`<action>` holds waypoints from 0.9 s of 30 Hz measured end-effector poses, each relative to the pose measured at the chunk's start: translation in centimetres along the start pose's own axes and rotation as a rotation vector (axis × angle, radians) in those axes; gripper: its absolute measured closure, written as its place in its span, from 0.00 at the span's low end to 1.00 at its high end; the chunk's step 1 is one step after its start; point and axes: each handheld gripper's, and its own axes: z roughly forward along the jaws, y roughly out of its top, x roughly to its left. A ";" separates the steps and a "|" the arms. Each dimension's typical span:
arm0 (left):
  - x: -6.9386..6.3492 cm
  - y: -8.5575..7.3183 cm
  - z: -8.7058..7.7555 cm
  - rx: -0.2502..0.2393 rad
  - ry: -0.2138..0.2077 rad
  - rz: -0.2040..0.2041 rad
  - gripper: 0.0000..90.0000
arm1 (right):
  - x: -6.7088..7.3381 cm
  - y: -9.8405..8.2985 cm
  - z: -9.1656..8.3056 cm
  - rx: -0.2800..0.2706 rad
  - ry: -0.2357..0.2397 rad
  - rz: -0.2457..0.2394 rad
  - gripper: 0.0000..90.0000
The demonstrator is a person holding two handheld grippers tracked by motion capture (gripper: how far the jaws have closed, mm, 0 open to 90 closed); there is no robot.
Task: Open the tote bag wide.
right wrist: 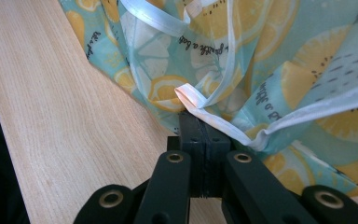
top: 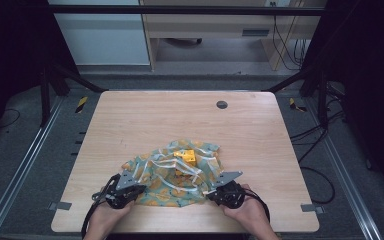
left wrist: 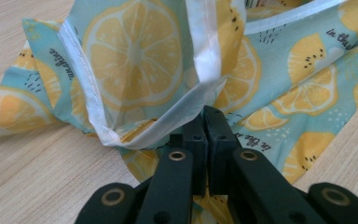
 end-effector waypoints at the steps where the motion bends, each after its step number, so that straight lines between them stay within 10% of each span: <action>1: 0.0 0.0 -0.1 -0.002 0.002 0.001 0.98 | 0.0 0.0 0.0 0.000 0.000 0.001 0.99; 18: -0.9 -0.4 -4.5 -0.133 0.044 -0.015 0.68 | 0.7 0.1 -3.7 -0.125 -0.038 0.006 0.51; 27: -0.4 2.0 -7.2 -0.190 0.097 0.006 0.57 | 0.7 -0.1 -7.0 -0.206 -0.089 0.040 0.29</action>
